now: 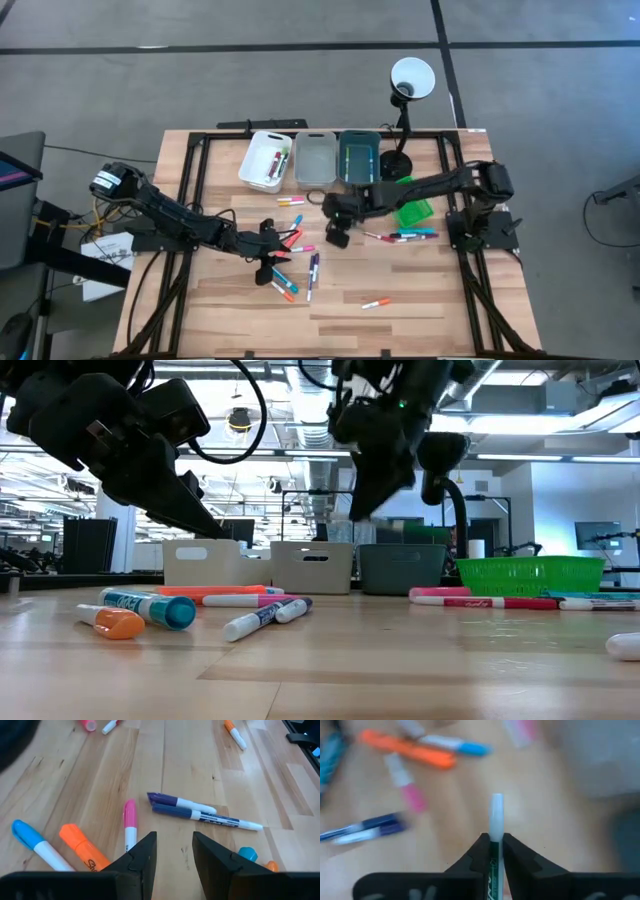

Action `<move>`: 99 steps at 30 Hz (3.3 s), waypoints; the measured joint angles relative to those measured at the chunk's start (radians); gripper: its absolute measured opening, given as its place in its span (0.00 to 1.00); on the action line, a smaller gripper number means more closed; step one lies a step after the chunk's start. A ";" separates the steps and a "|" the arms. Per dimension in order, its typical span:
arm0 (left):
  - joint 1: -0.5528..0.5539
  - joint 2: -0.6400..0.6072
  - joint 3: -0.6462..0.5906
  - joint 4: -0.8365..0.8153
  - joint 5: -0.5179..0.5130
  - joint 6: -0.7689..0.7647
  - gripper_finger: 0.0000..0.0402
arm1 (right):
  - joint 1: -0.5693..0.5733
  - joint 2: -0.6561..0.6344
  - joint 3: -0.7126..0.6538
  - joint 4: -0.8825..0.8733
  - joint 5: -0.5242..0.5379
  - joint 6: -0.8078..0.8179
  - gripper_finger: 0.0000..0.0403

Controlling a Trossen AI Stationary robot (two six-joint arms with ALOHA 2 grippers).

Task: Pick & Place Markers
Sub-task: Put the green marker pen into the blue bin, then put the orange highlighter pen into the gray bin

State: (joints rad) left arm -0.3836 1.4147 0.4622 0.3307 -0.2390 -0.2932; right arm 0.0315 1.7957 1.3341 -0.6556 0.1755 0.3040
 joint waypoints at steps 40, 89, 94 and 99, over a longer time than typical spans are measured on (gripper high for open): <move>0.003 0.000 0.000 0.015 0.000 0.000 0.30 | -0.577 0.251 0.098 0.049 -0.023 -0.044 0.18; 0.004 0.165 0.000 -0.087 -0.148 -0.208 0.18 | -0.127 -0.064 0.670 -0.658 0.298 -0.226 0.29; 0.004 0.136 -0.001 -0.078 -0.159 -0.244 0.20 | -0.039 -0.201 0.458 -0.491 0.266 -0.226 0.29; 0.007 0.047 -0.001 -0.068 -0.196 -0.246 0.20 | 0.012 -0.316 0.111 -0.218 0.208 -0.250 0.29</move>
State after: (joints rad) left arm -0.3769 1.4614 0.4614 0.2628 -0.4351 -0.5387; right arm 0.0437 1.4793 1.4453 -0.8736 0.3838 0.0542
